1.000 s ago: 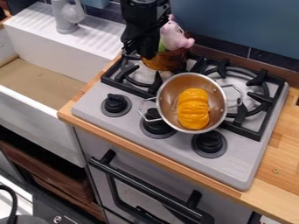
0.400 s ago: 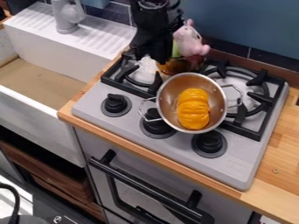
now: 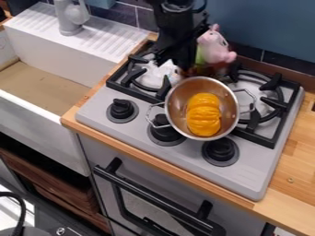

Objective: Move the orange pot to middle top of the burner

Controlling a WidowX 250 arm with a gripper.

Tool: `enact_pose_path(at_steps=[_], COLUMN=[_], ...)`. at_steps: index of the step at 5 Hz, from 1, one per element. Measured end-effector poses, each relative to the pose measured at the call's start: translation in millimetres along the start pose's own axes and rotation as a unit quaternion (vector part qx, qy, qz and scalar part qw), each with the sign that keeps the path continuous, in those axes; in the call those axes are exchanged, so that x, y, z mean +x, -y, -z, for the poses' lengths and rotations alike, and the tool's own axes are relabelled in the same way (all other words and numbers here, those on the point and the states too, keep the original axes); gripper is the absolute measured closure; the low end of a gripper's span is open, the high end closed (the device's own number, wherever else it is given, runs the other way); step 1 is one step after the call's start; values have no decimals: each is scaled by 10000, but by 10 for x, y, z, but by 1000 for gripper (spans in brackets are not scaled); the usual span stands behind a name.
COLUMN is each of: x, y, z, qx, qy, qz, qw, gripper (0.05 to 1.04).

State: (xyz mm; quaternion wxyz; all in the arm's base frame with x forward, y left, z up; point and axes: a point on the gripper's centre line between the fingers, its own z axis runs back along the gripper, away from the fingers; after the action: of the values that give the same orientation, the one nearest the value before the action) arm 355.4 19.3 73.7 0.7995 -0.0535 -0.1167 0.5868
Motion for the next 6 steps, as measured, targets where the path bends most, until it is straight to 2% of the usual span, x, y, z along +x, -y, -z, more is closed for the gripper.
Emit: enact_pose_path(at_steps=[1,6], x=[-79,-451], y=[26,155], z=[-3,-28], qx=[-20,-85], qy=[-76,-59], qz=[52,269], qw=[10000,9996], gripper=[1023,1023])
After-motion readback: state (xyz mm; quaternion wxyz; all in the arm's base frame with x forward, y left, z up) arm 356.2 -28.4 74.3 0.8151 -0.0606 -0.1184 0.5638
